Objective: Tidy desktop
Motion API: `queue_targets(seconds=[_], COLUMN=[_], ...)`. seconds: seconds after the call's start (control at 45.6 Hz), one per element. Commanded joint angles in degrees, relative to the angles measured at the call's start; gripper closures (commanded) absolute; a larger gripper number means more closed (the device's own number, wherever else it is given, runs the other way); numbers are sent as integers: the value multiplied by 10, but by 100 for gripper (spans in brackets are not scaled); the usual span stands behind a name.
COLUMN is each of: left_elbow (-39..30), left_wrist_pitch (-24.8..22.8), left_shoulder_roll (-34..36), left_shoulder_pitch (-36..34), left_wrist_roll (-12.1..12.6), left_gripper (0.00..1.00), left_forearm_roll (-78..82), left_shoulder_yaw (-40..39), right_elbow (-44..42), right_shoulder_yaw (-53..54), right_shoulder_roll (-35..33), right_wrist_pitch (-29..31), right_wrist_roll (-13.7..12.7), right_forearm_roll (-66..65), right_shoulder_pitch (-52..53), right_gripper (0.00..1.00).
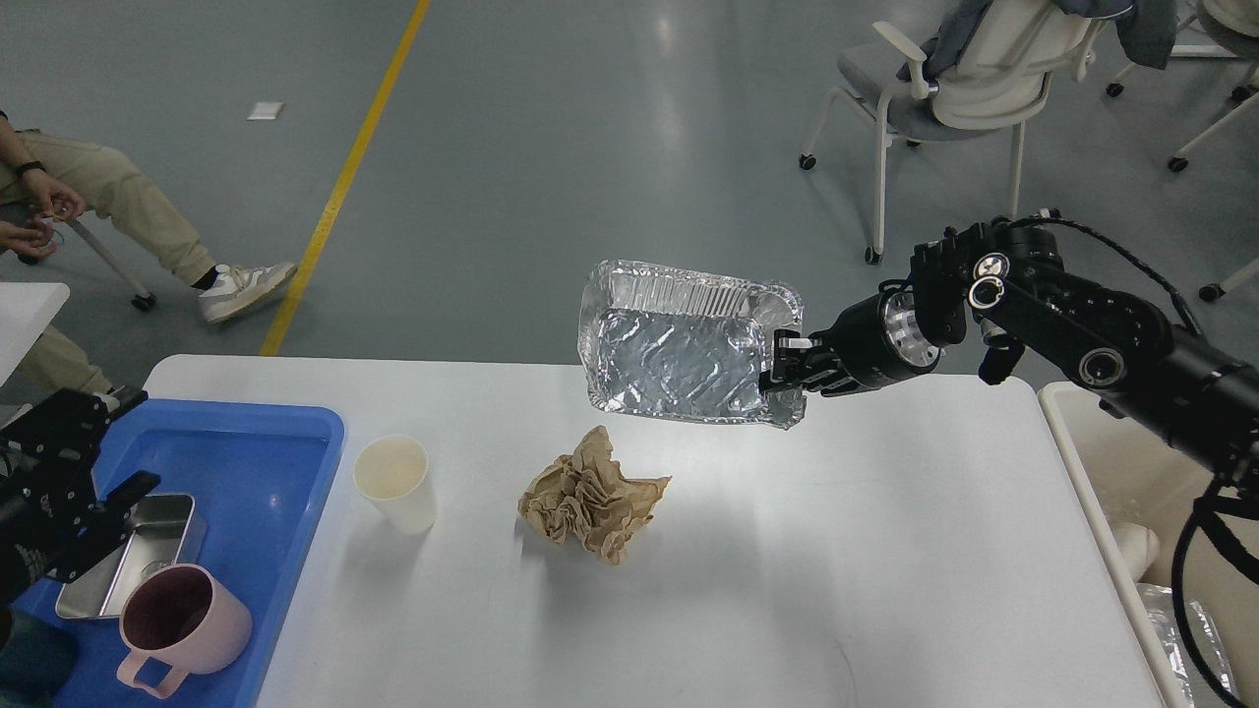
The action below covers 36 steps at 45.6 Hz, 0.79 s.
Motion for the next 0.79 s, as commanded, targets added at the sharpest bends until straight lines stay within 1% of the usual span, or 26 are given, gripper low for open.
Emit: queue_targets(seconds=[0.0,0.11,0.197,0.57,0.614,0.768], left_elbow=[-5,-3,-3,-4,-4,-1], left_wrist_pitch=[8,8,8,8,8,8], left_shoulder_roll=[42,91,126,232,243,260], left_shoulder_pitch=[64,108,116,114,113,108], left_wrist_roll=[-20,-63,-82,-87,-91,-98], left_gripper=[3,3,3,3,3,2], left_forearm_roll=[37,44,61,73,82,121], left_shoulder_yaw=[-28,-50,-51,-55,-56,-65], right_elbow=[0,0,0,-1,-1,0], right_shoulder_yaw=[0,0,0,0,-1,-2], right_shoulder_roll=[-4,-9,-10,-4,-4,-10], right_wrist_pitch=[0,0,0,-1,-1,1], right_wrist_roll=[0,0,0,0,0,0], right_forearm_roll=[0,0,1,0,0,1], right_shoulder_pitch=[1,-1,-6,-5,-2,0], right_gripper=[100,100,100,100,100,100])
